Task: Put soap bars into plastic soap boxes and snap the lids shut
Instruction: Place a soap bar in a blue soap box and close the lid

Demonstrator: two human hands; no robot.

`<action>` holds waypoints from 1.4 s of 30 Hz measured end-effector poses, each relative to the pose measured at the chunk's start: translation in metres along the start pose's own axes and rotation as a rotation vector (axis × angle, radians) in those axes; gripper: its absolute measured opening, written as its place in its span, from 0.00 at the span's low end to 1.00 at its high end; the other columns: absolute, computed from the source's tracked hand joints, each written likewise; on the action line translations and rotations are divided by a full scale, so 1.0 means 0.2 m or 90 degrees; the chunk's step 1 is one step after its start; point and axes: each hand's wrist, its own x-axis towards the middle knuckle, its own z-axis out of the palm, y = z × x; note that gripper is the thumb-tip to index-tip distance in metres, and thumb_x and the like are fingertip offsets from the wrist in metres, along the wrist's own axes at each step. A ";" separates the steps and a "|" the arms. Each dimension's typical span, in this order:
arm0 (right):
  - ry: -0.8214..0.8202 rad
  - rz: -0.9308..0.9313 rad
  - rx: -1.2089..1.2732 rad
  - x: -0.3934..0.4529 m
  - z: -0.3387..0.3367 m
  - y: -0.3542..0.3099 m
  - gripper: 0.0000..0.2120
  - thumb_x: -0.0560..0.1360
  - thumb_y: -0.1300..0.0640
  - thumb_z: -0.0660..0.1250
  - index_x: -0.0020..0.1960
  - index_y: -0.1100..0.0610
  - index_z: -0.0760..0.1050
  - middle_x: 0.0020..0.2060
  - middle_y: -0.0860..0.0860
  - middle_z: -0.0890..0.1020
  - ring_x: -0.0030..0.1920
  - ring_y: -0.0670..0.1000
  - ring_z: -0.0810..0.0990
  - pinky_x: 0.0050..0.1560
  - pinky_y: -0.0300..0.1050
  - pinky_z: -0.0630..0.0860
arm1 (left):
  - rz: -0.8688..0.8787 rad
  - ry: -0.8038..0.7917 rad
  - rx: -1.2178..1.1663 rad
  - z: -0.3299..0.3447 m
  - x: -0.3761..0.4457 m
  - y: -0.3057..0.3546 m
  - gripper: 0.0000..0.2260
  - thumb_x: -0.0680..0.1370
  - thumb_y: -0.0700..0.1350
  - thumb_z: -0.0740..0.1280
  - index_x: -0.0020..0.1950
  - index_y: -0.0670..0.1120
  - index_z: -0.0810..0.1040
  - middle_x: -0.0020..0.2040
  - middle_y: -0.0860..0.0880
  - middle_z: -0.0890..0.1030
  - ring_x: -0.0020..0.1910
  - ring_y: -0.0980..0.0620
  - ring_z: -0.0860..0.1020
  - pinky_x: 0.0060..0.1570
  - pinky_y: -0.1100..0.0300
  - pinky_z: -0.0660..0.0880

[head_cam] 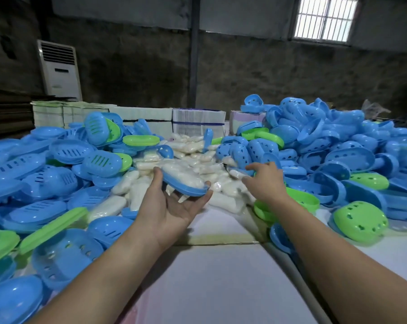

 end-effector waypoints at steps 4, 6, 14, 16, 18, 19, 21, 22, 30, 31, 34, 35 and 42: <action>-0.082 0.069 -0.176 0.11 0.02 0.06 0.22 0.75 0.49 0.61 0.68 0.46 0.71 0.71 0.57 0.64 0.72 0.63 0.57 0.68 0.60 0.62 | -0.018 0.006 0.016 0.00 0.01 -0.01 0.21 0.79 0.61 0.67 0.55 0.44 0.82 0.56 0.36 0.85 0.50 0.27 0.83 0.38 0.36 0.83; -0.107 0.090 -0.201 0.15 0.04 0.10 0.21 0.75 0.49 0.59 0.68 0.49 0.71 0.72 0.57 0.64 0.73 0.64 0.57 0.68 0.62 0.61 | -0.021 0.013 0.022 -0.01 0.01 -0.01 0.20 0.78 0.61 0.67 0.55 0.44 0.82 0.55 0.36 0.85 0.50 0.28 0.83 0.38 0.36 0.83; -0.036 -0.016 -0.181 0.17 0.06 0.15 0.04 0.76 0.58 0.59 0.46 0.57 0.71 0.54 0.59 0.77 0.56 0.62 0.74 0.52 0.50 0.66 | -0.016 0.015 0.030 -0.01 0.02 0.00 0.20 0.78 0.62 0.67 0.54 0.45 0.82 0.56 0.36 0.85 0.51 0.28 0.83 0.39 0.37 0.83; 0.024 -0.025 -0.110 0.15 0.05 0.15 0.06 0.74 0.59 0.62 0.47 0.58 0.77 0.52 0.60 0.78 0.54 0.63 0.76 0.49 0.50 0.72 | -0.017 0.016 0.037 -0.01 0.02 0.00 0.21 0.79 0.62 0.67 0.53 0.44 0.83 0.57 0.36 0.85 0.53 0.28 0.83 0.42 0.36 0.82; 0.074 -0.036 -0.034 0.13 0.04 0.14 0.13 0.73 0.61 0.65 0.55 0.58 0.82 0.53 0.57 0.80 0.54 0.61 0.78 0.50 0.50 0.76 | -0.011 0.018 0.041 -0.01 0.01 0.00 0.21 0.79 0.62 0.66 0.52 0.44 0.82 0.57 0.36 0.84 0.54 0.28 0.82 0.43 0.36 0.81; 0.088 -0.055 -0.005 0.13 0.03 0.13 0.13 0.73 0.62 0.65 0.55 0.56 0.83 0.52 0.55 0.80 0.53 0.59 0.78 0.50 0.47 0.75 | -0.009 0.019 0.039 -0.01 0.01 0.00 0.21 0.79 0.62 0.66 0.52 0.44 0.82 0.56 0.36 0.85 0.54 0.28 0.82 0.43 0.36 0.82; 0.094 -0.105 0.039 0.10 0.02 0.10 0.11 0.73 0.64 0.67 0.50 0.53 0.83 0.47 0.50 0.76 0.50 0.55 0.77 0.47 0.44 0.70 | -0.005 0.018 0.033 -0.01 0.01 0.01 0.21 0.79 0.62 0.66 0.53 0.44 0.81 0.55 0.36 0.85 0.53 0.28 0.82 0.41 0.36 0.82; 0.094 -0.130 0.060 0.09 0.02 0.08 0.10 0.72 0.64 0.68 0.47 0.51 0.82 0.45 0.49 0.74 0.48 0.54 0.76 0.46 0.44 0.69 | -0.003 0.015 0.033 -0.01 0.01 0.01 0.21 0.79 0.62 0.66 0.53 0.44 0.81 0.55 0.36 0.85 0.53 0.28 0.82 0.39 0.36 0.83; -0.028 -0.104 0.562 -0.10 -0.14 -0.21 0.20 0.66 0.67 0.75 0.48 0.44 0.80 0.45 0.52 0.77 0.37 0.52 0.76 0.30 0.38 0.73 | 0.001 0.006 0.034 -0.01 0.01 0.03 0.22 0.79 0.62 0.66 0.50 0.43 0.83 0.54 0.36 0.85 0.48 0.28 0.84 0.32 0.40 0.83; -0.073 -0.086 0.622 -0.13 -0.15 -0.24 0.23 0.65 0.67 0.75 0.50 0.42 0.81 0.48 0.54 0.77 0.39 0.54 0.77 0.33 0.42 0.74 | 0.003 0.004 0.032 -0.01 0.01 0.03 0.22 0.79 0.63 0.66 0.48 0.43 0.84 0.52 0.36 0.86 0.48 0.29 0.84 0.32 0.40 0.82; -0.255 -0.040 0.792 -0.21 -0.14 -0.26 0.27 0.65 0.69 0.74 0.57 0.43 0.82 0.55 0.58 0.79 0.37 0.52 0.80 0.31 0.41 0.73 | 0.015 -0.003 0.029 -0.01 0.03 0.04 0.26 0.79 0.63 0.66 0.38 0.43 0.87 0.48 0.38 0.87 0.46 0.32 0.85 0.33 0.38 0.83; -0.314 -0.023 0.839 -0.24 -0.12 -0.26 0.28 0.65 0.69 0.74 0.59 0.44 0.81 0.55 0.58 0.79 0.35 0.51 0.80 0.25 0.39 0.69 | 0.022 -0.006 0.030 -0.01 0.03 0.04 0.27 0.79 0.63 0.65 0.35 0.43 0.87 0.46 0.39 0.87 0.45 0.34 0.85 0.34 0.38 0.83; -0.280 -0.122 0.639 -0.35 -0.04 -0.24 0.20 0.70 0.58 0.77 0.59 0.43 0.79 0.49 0.47 0.84 0.36 0.44 0.80 0.28 0.34 0.70 | 0.026 0.013 0.125 -0.01 0.00 0.00 0.25 0.80 0.65 0.61 0.53 0.45 0.82 0.48 0.41 0.88 0.43 0.41 0.87 0.34 0.43 0.84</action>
